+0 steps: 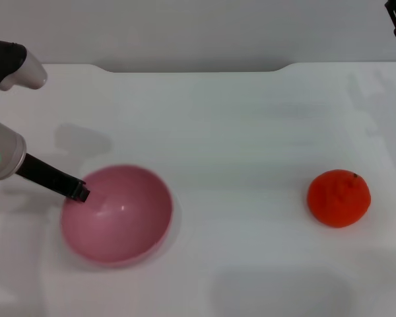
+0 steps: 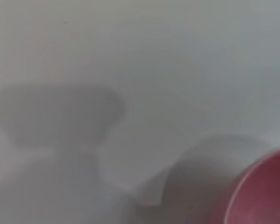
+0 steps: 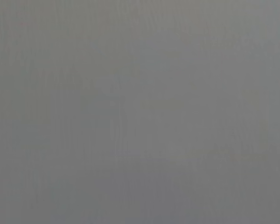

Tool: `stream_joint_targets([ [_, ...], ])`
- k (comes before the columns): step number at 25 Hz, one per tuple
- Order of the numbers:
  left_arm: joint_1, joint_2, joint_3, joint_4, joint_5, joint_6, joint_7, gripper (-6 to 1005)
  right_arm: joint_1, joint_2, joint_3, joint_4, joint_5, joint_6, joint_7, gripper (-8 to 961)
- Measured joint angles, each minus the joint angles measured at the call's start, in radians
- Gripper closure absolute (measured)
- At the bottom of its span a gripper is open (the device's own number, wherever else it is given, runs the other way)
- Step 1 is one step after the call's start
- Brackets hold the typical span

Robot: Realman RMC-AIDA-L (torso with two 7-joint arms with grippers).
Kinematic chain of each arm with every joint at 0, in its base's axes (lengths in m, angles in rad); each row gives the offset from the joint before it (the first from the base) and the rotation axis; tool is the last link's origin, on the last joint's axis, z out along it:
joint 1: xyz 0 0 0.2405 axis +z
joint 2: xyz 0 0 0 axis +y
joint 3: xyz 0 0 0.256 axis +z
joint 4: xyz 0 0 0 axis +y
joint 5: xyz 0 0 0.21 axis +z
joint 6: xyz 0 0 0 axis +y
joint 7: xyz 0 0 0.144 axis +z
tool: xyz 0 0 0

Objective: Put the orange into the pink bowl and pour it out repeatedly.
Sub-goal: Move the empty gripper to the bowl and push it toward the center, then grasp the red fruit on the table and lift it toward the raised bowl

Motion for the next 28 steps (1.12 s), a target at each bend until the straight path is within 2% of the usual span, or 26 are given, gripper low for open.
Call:
stream_joint_targets([
  [4, -0.004, 0.000, 0.000, 0.000, 0.000, 0.001, 0.000, 953, -0.001, 0.000, 0.000, 0.000, 0.001, 0.000, 0.000, 352],
  [10, -0.005, -0.001, 0.000, 0.000, 0.000, 0.002, 0.000, 958, -0.001, 0.000, 0.000, -0.001, -0.001, 0.000, 0.016, 351],
  [14, -0.009, 0.000, -0.003, 0.012, -0.004, 0.009, 0.001, 959, -0.013, -0.016, -0.024, -0.051, -0.060, -0.013, 0.192, 358],
  [16, -0.014, 0.001, -0.008, 0.019, -0.005, 0.011, 0.005, 959, -0.039, -0.032, -0.032, -0.134, -0.159, -0.026, 0.327, 361],
  [19, -0.034, 0.006, -0.011, 0.023, -0.004, 0.013, 0.015, 959, -0.086, -0.059, -0.028, -0.324, -0.363, -0.042, 0.540, 366],
  [22, -0.039, 0.006, -0.011, 0.023, -0.003, 0.009, 0.024, 959, -0.117, -0.084, -0.003, -0.525, -0.623, -0.070, 0.763, 371],
  [28, -0.043, 0.009, -0.021, 0.022, -0.003, 0.005, 0.042, 959, -0.099, -0.095, 0.171, -0.879, -1.266, -0.182, 1.224, 381],
])
